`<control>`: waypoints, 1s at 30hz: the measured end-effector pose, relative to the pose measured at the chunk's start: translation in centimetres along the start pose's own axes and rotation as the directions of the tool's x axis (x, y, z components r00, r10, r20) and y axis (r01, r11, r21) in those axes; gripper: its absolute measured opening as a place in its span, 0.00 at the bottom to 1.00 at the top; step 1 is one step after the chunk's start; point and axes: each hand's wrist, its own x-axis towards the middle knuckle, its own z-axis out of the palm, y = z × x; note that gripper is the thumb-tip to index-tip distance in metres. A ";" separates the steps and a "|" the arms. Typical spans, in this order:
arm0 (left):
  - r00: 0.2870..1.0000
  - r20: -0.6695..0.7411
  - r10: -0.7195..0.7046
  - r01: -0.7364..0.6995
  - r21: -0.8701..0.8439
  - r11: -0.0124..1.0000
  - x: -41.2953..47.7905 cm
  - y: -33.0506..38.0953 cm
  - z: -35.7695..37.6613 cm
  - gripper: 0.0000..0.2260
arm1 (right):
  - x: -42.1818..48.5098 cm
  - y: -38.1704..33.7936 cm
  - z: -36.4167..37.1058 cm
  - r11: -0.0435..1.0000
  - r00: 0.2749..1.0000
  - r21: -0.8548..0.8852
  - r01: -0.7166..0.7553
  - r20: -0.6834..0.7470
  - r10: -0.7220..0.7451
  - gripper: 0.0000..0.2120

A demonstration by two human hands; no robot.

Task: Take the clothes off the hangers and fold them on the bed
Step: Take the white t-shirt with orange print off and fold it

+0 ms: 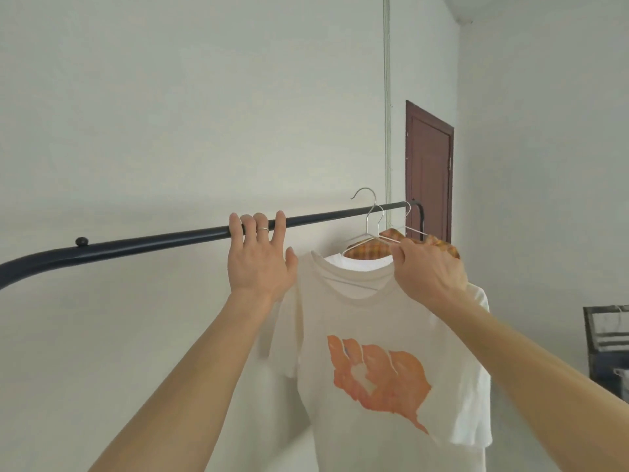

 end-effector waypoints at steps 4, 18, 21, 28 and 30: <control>1.000 0.002 0.010 -0.010 -0.063 0.998 -0.3 -0.3 -0.6 0.30 | -4.6 2.3 -2.5 0.992 0.992 -0.072 -0.107 0.057 0.111 0.20; 0.801 -0.110 0.588 -0.334 -0.898 0.286 -20.0 11.1 -4.3 0.23 | -34.1 4.4 -14.6 0.860 0.879 -0.201 -0.469 -0.012 0.476 0.20; 0.722 -0.214 0.658 -0.354 -0.931 0.085 -25.0 13.0 -7.1 0.25 | -41.9 3.3 -19.1 0.820 0.842 -0.206 -0.534 -0.044 0.537 0.20; 0.520 -0.503 0.690 -0.343 -0.863 -0.370 -36.1 15.0 -18.6 0.24 | -59.0 -0.1 -32.6 0.591 0.648 -0.266 -0.762 -0.275 0.711 0.20; 0.445 -0.617 0.649 -0.378 -0.787 -0.488 -40.6 14.5 -23.7 0.19 | -64.3 -1.8 -37.1 0.491 0.570 -0.292 -0.821 -0.358 0.740 0.19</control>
